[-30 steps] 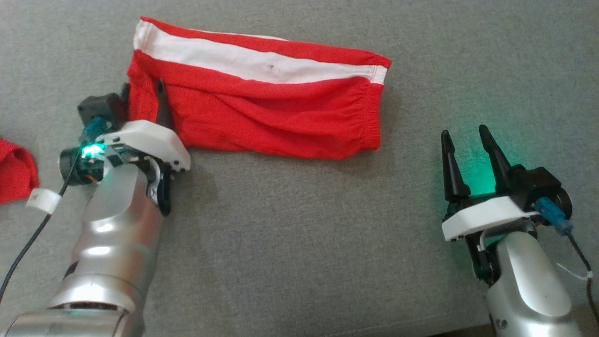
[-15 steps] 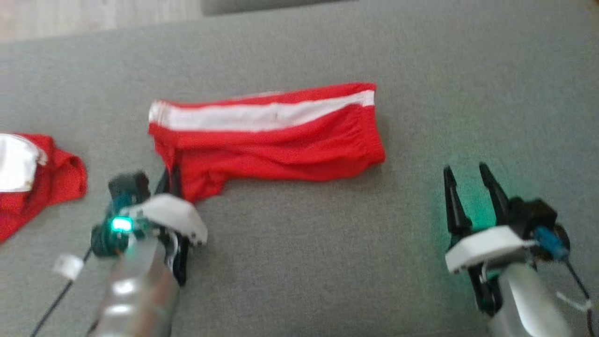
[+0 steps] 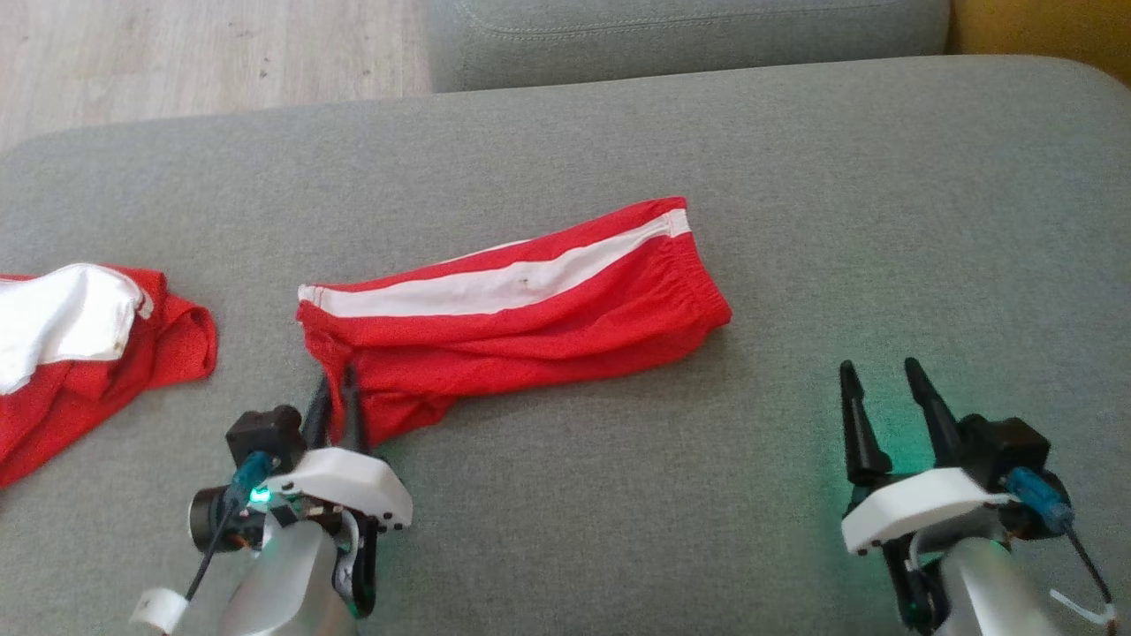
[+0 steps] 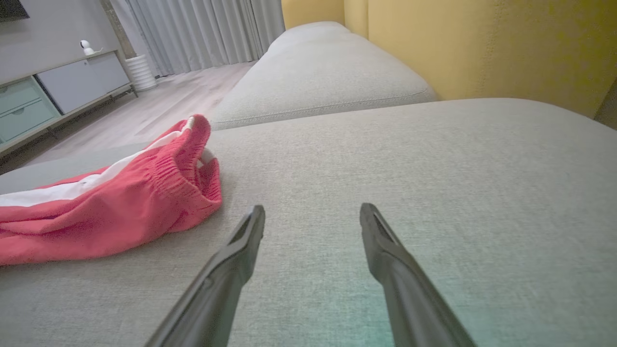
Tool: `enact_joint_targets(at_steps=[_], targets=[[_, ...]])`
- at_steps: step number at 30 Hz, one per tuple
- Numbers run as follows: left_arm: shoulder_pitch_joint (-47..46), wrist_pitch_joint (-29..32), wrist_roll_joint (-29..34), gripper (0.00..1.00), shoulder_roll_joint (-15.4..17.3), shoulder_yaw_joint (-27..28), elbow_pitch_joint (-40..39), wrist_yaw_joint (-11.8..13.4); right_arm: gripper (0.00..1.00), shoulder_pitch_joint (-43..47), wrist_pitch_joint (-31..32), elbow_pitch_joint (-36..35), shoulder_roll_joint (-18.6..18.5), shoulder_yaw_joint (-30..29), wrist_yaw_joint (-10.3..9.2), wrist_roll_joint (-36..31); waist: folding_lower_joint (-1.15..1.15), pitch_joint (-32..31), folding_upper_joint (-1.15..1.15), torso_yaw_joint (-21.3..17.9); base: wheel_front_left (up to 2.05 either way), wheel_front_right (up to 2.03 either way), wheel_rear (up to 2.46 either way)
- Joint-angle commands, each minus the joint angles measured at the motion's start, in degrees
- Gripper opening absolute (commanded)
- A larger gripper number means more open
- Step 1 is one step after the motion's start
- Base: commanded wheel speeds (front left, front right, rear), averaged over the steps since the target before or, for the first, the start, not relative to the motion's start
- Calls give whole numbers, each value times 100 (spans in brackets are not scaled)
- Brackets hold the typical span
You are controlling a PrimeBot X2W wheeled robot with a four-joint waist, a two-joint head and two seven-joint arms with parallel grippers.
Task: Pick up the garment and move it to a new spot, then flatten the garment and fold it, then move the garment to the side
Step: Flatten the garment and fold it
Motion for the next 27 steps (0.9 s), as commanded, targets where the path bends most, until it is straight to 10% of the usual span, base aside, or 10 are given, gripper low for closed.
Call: enact_joint_targets(at_steps=[1,10,27], targets=[[-12,-61,66,100,143,143,-241,55,100,-93,-70,-149,16,220,-4,68,1,22,0,35,0,0,0],[895,-62,115,100,143,-266,-1390,208,100,-890,-70,-100,17,620,-4,414,1,208,0,731,0,0,0],[1197,-62,-41,100,142,-896,-1812,361,100,-1585,-70,2301,17,104,-4,705,1,439,0,1594,0,0,0]])
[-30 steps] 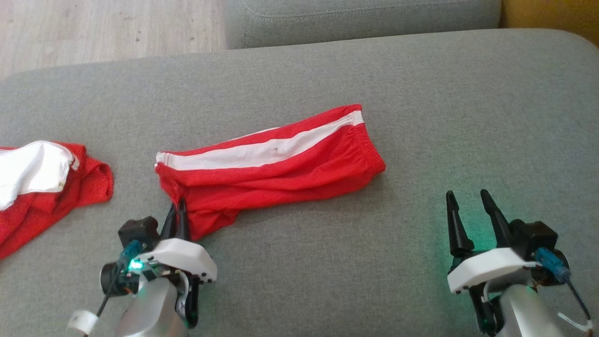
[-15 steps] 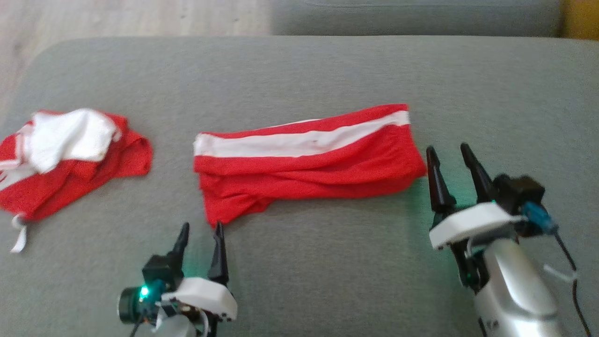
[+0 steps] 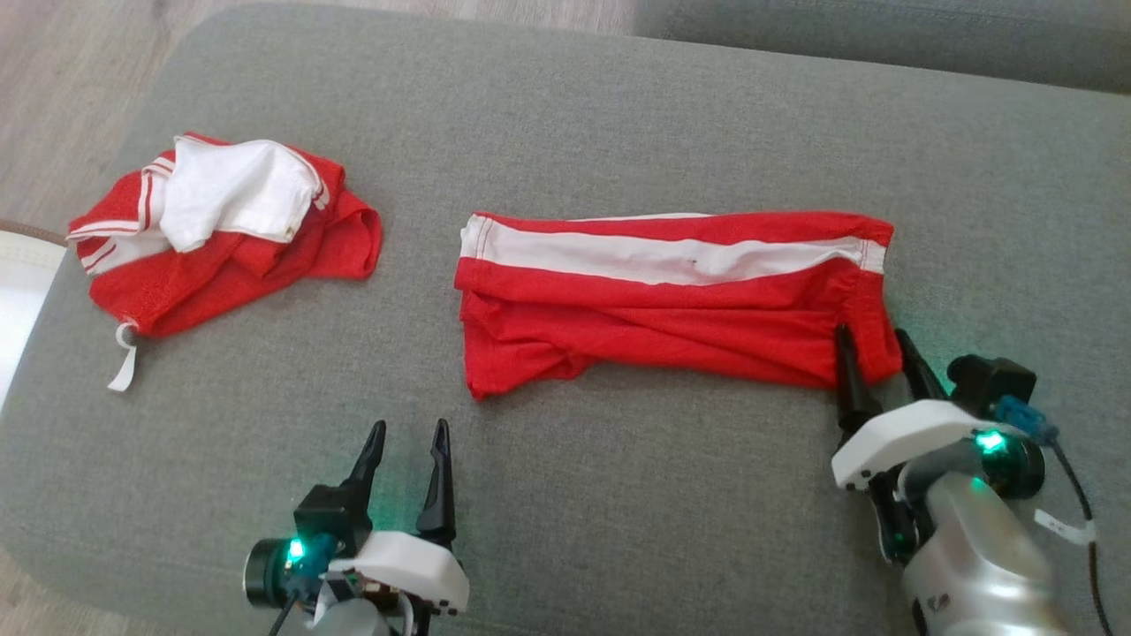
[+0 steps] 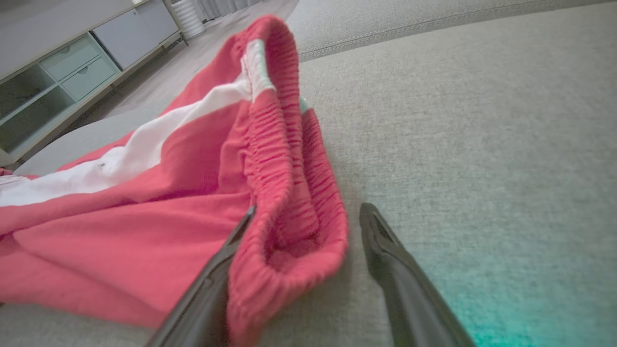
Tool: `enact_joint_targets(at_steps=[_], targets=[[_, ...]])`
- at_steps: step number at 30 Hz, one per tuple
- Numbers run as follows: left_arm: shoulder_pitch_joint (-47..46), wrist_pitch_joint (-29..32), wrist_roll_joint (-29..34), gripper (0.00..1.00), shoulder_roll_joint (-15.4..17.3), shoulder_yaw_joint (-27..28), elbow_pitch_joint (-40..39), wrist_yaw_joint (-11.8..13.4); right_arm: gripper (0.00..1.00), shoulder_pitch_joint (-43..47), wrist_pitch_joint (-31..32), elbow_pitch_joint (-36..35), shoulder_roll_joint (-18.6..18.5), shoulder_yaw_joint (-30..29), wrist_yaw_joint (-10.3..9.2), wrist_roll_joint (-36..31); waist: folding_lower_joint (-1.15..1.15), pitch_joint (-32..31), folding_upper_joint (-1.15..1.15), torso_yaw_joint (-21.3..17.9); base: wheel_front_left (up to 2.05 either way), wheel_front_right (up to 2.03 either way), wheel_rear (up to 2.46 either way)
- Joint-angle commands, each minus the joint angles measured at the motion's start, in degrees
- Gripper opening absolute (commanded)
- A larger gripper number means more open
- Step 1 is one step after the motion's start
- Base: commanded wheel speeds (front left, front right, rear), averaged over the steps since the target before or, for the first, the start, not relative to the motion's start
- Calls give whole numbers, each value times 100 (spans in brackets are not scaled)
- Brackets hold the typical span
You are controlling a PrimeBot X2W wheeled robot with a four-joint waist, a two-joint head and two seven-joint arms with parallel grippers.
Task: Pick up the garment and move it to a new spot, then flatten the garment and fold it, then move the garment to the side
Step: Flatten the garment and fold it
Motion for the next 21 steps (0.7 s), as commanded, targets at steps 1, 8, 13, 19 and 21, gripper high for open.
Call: enact_joint_targets(at_steps=[1,8,13,19,21], targets=[[-108,-62,-57,100,72,120,-185,62,100,-96,-3,113,20,134,-5,131,0,34,0,-3,0,0,0],[-105,-62,-52,100,72,132,-155,69,0,-27,-3,224,20,641,-5,1098,0,61,0,-111,0,0,0],[-47,-62,0,100,72,204,-110,51,0,-17,-3,54,20,416,-5,1252,0,-28,0,-256,0,0,0],[34,-62,42,100,72,193,-70,-20,0,151,-3,-296,-109,-244,-5,1084,0,-229,0,-443,0,0,0],[71,-62,46,100,72,188,-46,-42,0,203,-3,-443,-161,-360,-5,1011,0,-291,0,-510,0,0,0]])
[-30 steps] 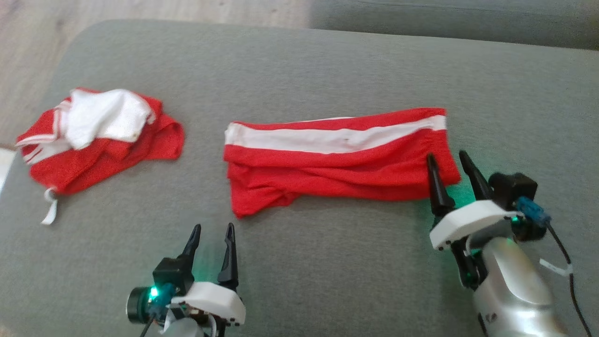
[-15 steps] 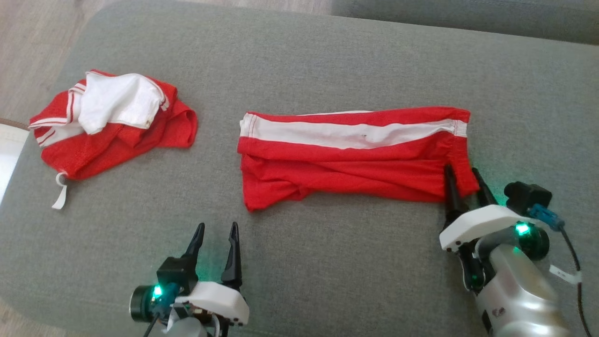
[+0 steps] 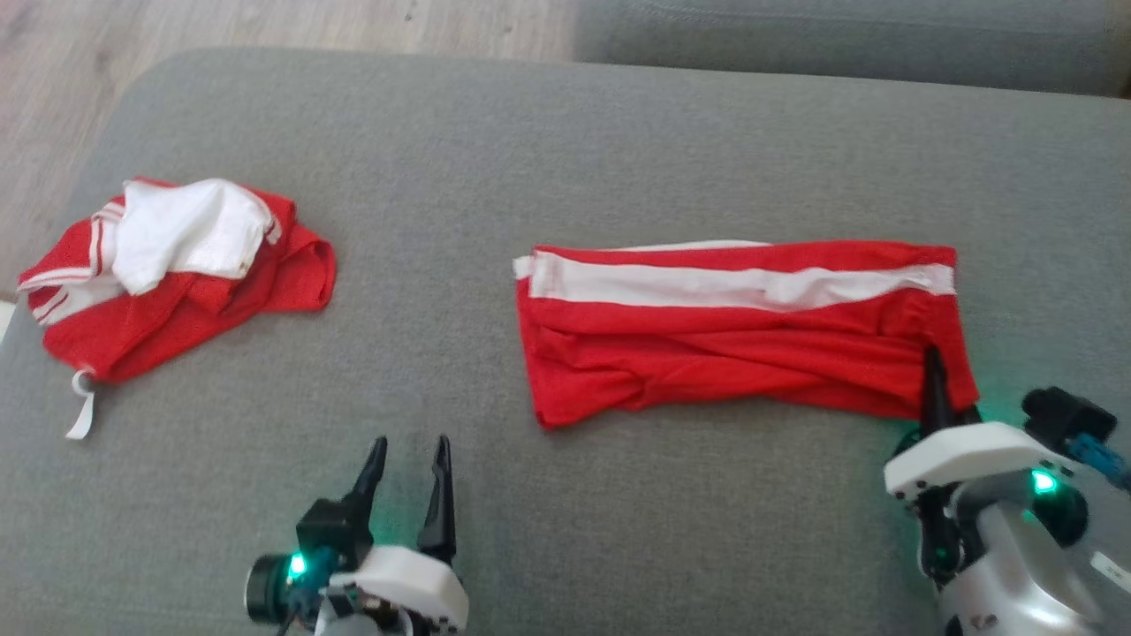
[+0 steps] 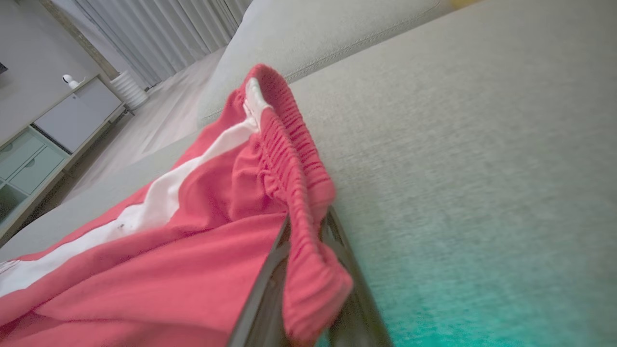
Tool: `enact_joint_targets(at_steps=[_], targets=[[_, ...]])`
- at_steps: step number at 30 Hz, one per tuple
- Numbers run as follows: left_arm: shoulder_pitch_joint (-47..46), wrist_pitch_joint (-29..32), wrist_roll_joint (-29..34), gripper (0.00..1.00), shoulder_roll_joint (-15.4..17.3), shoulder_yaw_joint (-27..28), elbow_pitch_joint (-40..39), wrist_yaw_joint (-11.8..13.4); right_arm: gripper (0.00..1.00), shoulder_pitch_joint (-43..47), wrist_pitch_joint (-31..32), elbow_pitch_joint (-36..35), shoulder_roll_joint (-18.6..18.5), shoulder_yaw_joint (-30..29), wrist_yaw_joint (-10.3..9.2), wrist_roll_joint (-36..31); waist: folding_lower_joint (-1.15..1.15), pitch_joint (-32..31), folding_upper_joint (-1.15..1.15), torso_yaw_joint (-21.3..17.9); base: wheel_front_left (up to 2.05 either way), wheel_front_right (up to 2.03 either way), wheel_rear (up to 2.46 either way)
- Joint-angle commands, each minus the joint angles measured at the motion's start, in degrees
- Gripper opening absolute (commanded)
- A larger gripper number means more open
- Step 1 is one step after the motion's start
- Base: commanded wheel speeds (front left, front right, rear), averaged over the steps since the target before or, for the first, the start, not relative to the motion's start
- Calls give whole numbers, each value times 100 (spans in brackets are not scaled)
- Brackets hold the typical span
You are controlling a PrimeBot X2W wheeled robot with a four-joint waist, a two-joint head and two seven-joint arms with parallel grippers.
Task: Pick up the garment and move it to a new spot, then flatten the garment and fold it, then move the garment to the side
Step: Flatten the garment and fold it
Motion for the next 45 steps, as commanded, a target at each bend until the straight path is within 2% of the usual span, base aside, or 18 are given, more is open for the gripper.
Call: enact_joint_targets(at_steps=[1,6,11,17,25,26,27,31,33,38,39,45], targets=[[26,-62,38,100,71,160,-89,-37,0,-51,-23,-281,-57,88,-5,-103,0,-96,0,-96,0,0,0],[80,-62,29,100,71,107,-19,-69,0,-124,-23,-838,-45,339,-5,-290,0,-206,0,-176,0,0,0],[104,-62,-16,100,71,-63,33,-119,0,-336,-23,-1303,31,1069,-5,-383,0,-297,0,1,0,0,0],[160,-62,-134,100,71,-246,48,-95,0,-573,-16,-1321,112,2206,-5,-290,0,-361,0,584,0,0,0],[205,-62,-158,100,71,-313,94,-73,0,-755,6,-760,138,2964,-5,-168,0,-322,0,1315,0,0,0],[209,-62,-169,100,71,-316,109,-69,66,-766,4,-717,139,3069,-5,-63,0,-315,0,1378,0,0,0],[208,-62,-180,100,71,-312,118,-62,100,-777,1,-709,139,3206,-5,51,0,-307,0,1427,0,0,0],[210,-62,-186,100,71,-227,118,-25,100,-789,-14,-874,140,3693,-5,460,0,-314,0,1400,0,0,0],[205,-62,-154,100,71,-152,83,-14,100,-786,-18,-942,140,3709,-5,477,0,-335,0,1270,0,0,0],[144,-62,-37,100,71,76,-33,-16,100,-534,-21,-1134,140,2978,-5,-25,0,-397,0,754,0,0,0],[115,-62,-14,100,71,176,-43,-16,100,-372,-21,-1182,140,2708,-5,-298,0,-417,0,529,0,0,0],[37,-62,38,100,71,451,-51,-14,100,77,-22,-1372,139,2048,-5,-674,0,-443,0,23,0,0,0]])
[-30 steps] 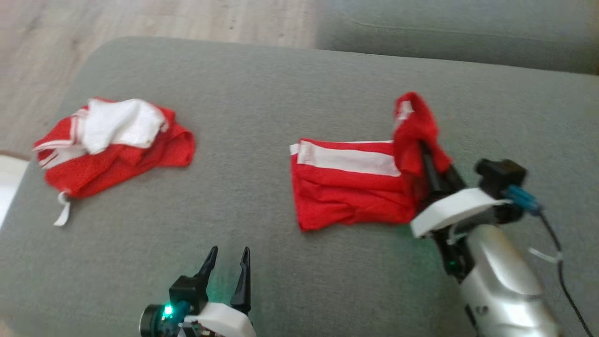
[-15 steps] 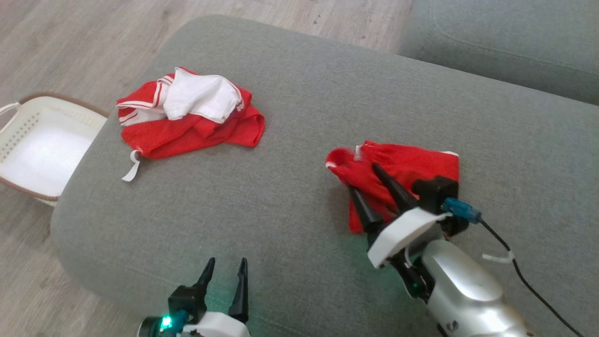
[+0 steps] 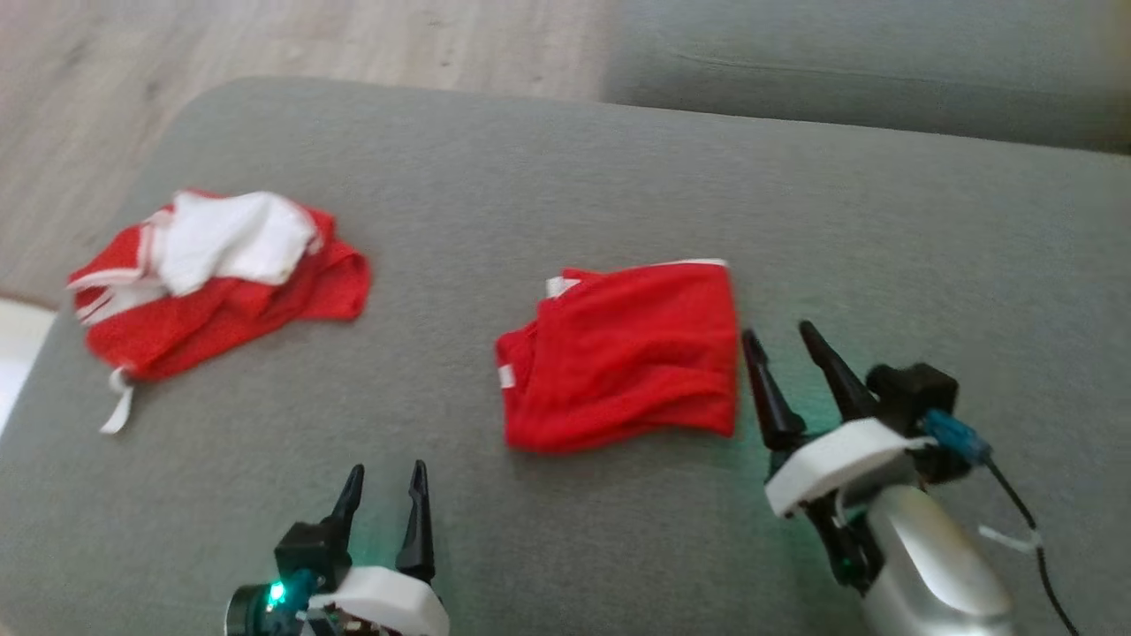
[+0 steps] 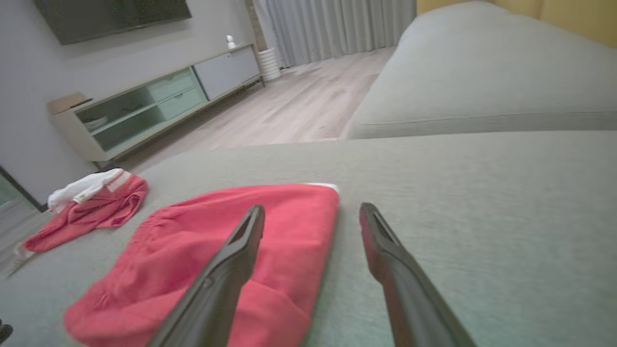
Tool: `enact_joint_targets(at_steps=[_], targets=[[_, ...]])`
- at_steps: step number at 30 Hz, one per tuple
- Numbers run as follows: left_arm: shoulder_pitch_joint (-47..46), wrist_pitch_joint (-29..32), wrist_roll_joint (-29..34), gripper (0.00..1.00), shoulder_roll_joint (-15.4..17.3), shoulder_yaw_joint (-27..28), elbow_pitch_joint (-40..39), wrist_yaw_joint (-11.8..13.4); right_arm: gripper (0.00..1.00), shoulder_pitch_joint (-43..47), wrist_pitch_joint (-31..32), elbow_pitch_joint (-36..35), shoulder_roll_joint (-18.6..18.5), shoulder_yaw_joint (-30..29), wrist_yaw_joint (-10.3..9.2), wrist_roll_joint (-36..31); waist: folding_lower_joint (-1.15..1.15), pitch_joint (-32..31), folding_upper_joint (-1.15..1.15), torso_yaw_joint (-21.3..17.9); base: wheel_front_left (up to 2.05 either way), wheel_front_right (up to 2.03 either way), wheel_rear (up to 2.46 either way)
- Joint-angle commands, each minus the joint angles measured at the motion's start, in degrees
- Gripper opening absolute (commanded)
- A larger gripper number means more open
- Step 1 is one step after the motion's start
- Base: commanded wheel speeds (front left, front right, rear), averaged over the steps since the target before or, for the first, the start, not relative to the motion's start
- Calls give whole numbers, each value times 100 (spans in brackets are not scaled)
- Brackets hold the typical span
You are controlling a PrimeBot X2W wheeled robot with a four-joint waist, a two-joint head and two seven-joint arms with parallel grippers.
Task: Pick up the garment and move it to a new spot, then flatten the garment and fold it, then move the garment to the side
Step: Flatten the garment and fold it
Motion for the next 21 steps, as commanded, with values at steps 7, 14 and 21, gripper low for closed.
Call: enact_joint_targets(at_steps=[7,14,21], targets=[[-102,-62,338,100,25,500,-350,25,100,416,-38,-694,57,-1062,-4,-756,0,-164,0,-523,0,0,0],[409,-62,731,100,25,682,-802,19,100,1154,-38,-968,60,-1440,-4,-933,0,-383,0,-726,0,0,0],[634,-62,823,100,25,708,-1076,37,100,1326,-38,-1039,60,-1390,-4,-899,0,-408,0,-832,0,0,0]])
